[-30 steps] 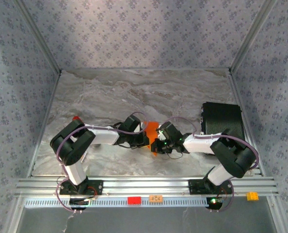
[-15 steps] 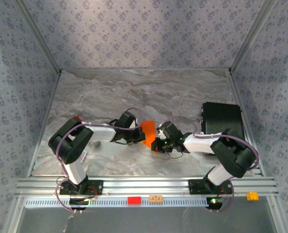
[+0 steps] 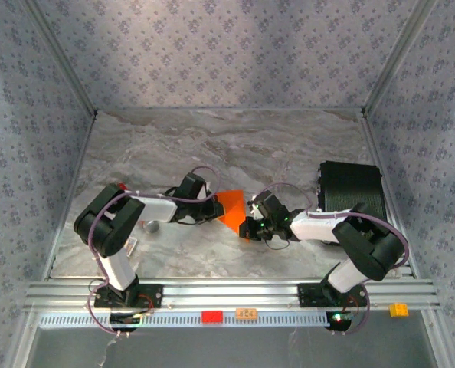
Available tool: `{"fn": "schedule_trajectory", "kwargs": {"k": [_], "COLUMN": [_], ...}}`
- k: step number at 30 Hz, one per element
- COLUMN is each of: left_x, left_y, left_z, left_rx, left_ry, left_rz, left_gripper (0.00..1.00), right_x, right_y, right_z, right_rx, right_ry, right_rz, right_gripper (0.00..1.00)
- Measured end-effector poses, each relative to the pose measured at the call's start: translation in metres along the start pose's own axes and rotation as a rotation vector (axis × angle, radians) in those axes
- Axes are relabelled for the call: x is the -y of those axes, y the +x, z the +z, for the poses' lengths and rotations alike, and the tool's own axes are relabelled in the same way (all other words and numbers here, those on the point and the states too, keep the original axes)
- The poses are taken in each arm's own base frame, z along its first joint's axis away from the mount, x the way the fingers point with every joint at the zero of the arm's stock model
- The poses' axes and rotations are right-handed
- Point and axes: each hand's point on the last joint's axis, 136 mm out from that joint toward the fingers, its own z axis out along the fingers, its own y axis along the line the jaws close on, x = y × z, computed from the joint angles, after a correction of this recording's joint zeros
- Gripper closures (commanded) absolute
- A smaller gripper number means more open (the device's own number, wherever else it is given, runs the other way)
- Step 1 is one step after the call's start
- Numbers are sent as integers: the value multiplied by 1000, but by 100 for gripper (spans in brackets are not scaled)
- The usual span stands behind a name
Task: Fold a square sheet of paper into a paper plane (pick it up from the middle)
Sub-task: Third fold the triangle at the center of the table.
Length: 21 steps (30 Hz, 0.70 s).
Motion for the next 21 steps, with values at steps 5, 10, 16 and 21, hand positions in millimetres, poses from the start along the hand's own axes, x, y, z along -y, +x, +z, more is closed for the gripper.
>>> {"fn": "schedule_trajectory", "kwargs": {"k": [5,10,16,21], "left_x": [1,23,43,44], "left_y": [-13,-20,8,33], "left_z": [-11,-30,-23,-7], "left_rx": [57,108,60,1], "left_ry": [-14,22,55,66], "left_rz": [15,48,89,79], "left_gripper": [87,87,91,93], "right_x": [0,0,0,0], "right_y": [0,1,0,0], "right_z": [0,0,0,0], "right_rx": [-1,-3,0,1], "right_ry": [-2,-9,-18,-20], "right_rz": [1,10,40,60], "right_gripper": [99,99,99,99]}}
